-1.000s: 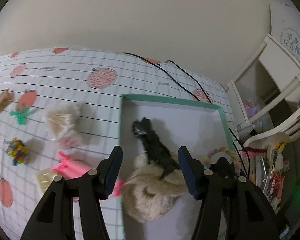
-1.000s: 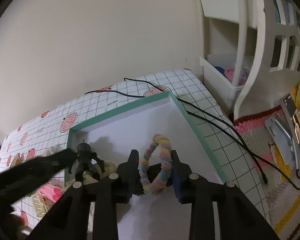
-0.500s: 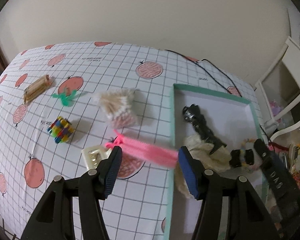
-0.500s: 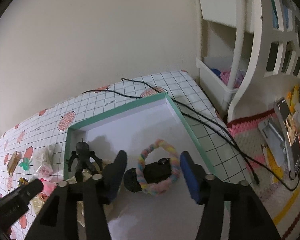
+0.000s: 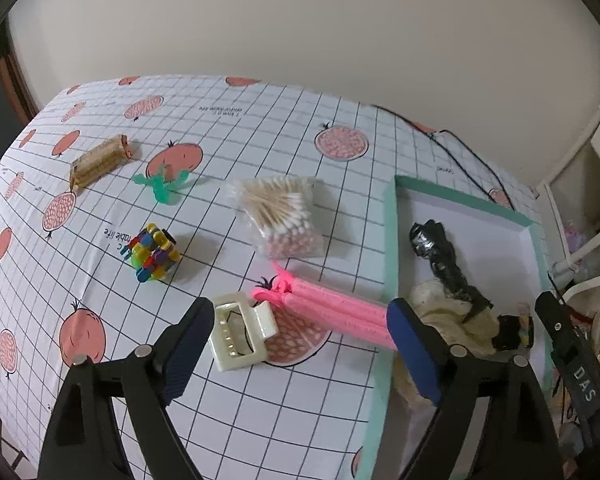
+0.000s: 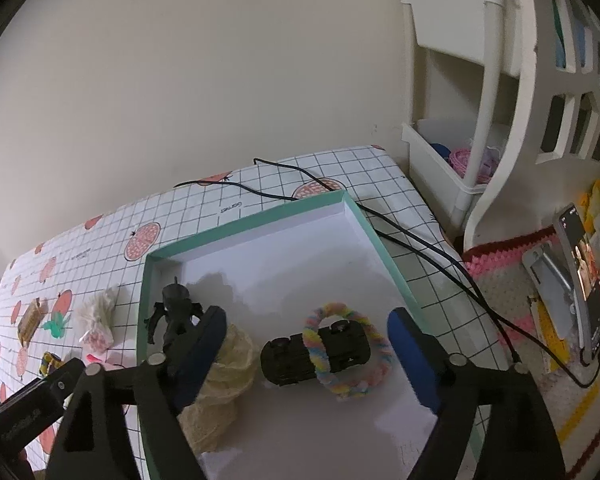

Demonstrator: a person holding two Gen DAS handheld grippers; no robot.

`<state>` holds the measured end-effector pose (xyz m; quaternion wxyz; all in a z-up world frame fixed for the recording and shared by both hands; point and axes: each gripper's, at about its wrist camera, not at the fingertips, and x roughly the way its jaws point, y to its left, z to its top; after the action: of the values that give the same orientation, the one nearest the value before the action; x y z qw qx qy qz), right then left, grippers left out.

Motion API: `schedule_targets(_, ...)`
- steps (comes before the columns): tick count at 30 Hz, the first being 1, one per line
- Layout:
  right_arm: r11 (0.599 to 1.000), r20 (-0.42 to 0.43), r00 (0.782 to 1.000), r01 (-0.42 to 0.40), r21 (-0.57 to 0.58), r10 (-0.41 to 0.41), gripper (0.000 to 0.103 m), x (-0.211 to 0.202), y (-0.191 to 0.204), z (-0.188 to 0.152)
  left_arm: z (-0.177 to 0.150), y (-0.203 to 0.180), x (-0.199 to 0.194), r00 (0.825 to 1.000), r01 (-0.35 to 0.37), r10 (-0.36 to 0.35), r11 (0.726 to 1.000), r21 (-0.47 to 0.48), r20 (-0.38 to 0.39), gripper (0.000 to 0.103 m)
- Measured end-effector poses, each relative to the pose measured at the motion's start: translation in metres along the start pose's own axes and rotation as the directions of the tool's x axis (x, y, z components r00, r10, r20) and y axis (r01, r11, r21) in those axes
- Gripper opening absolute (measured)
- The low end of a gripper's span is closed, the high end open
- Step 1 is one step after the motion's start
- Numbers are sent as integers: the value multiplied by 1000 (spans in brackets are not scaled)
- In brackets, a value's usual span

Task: Organize objects
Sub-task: 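Release the black figure with the left tool while the right drops the bracelet onto the car, then move the left tool to the white claw clip while the right approaches the pink curlers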

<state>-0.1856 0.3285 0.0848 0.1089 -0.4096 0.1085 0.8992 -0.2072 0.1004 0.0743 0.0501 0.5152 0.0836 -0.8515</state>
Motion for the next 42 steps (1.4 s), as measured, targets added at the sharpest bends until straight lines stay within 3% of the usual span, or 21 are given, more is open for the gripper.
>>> schedule_targets(2,1000,-3,1000,-3,-7,3,102,1,2,-1,0,4,3,1000,-8,8,1000,-6,-5,97)
schedule_targets(3,1000,-4,1000,-6,-12,6,103,1,4,-1,0,5,3,1000,-12,12,1000,-8,-2,98)
schedule_targets(12,999,-4,1000,3,-49,-3,103,3,14,-4,4,17,6,998,-58,59,998,-32,16,98)
schedule_targets(21,998,-8,1000,16,-54,-16,103,-1,20,-4,7,29,6,999,-46,47,997,-54,11,98)
schedule_targets(25,999,23,1000,-9,-54,10,103,-17,30,5,16,52,-5,999,-5,8,994,-112,32,98)
schedule_targets(34,985,12,994,-110,-135,112,103,-28,74,0,27,122,-15,997,-49,64,963,-266,49,98)
schedule_targets(39,950,-21,984,-175,-259,176,103,-27,113,-13,27,153,-15,997,-64,76,945,-320,24,98)
schedule_targets(42,924,-50,982,-188,-333,182,103,-24,131,-23,26,156,-12,999,-46,48,949,-313,0,98)
